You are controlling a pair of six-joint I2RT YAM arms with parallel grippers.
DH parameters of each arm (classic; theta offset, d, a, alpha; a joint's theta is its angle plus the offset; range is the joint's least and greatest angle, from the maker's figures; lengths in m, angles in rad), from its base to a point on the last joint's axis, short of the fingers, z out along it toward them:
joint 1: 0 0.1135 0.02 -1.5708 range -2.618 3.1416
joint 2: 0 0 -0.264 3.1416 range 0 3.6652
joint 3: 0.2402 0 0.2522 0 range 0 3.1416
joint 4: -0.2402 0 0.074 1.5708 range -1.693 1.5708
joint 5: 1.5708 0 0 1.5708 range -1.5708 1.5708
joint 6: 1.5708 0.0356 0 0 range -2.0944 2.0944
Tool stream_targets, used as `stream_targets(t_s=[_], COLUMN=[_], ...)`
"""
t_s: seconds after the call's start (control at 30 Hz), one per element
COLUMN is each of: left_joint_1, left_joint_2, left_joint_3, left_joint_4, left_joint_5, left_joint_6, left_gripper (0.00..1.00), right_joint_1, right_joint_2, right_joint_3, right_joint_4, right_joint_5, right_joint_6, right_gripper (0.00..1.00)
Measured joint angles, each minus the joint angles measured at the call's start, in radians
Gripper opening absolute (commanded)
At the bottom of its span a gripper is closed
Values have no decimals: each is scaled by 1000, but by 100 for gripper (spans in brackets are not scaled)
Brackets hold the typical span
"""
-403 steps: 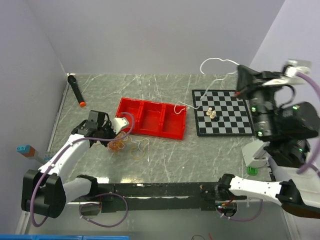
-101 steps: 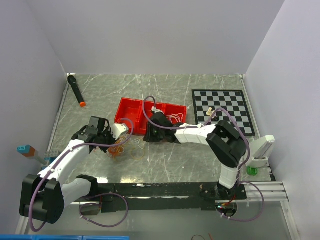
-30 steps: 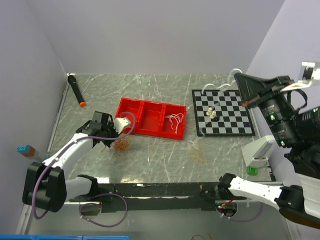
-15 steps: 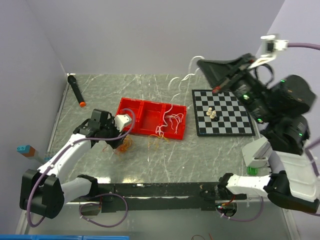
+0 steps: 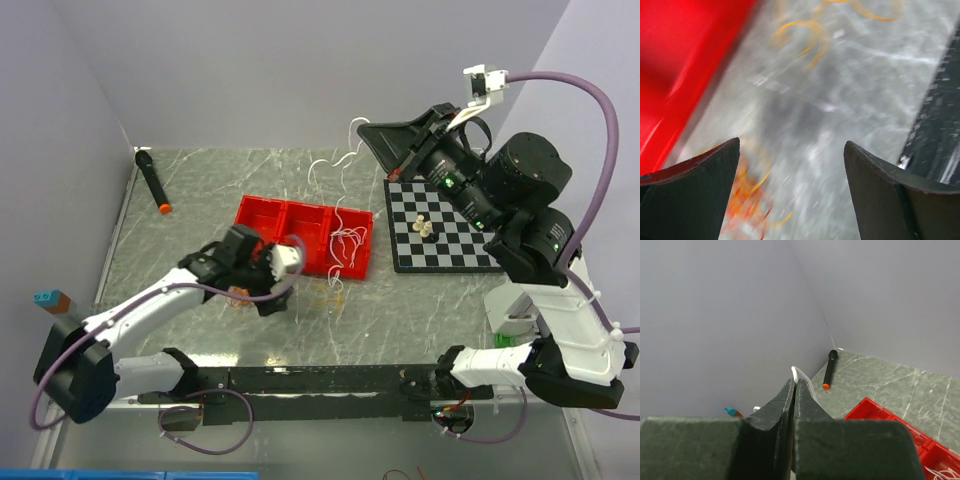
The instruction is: Untangle the cables
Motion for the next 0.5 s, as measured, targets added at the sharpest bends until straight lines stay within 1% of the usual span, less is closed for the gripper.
stream_targets(t_s=[0.1,0.23,0.4,0.5], left_joint_1=[-113,-192,-228,-229], left_joint_2=[72,182,251,282], left_joint_3=[0,4,41,62], left_joint_4=[63,126,209,296], left_joint_5=[-21,-53,-73,-106], left_joint_6=[-23,-63,-159,-211], left_gripper=[87,89,89,89], right_joint_1=[0,0,0,0], right_joint_2=[-19,-56,-93,-104], right_joint_3=[-16,-53,-87,-93], right_joint_4=[5,10,13,13], right_joint_5=[16,47,77,84], right_joint_6=[-1,-6,-10,-13], right_gripper=[0,0,0,0])
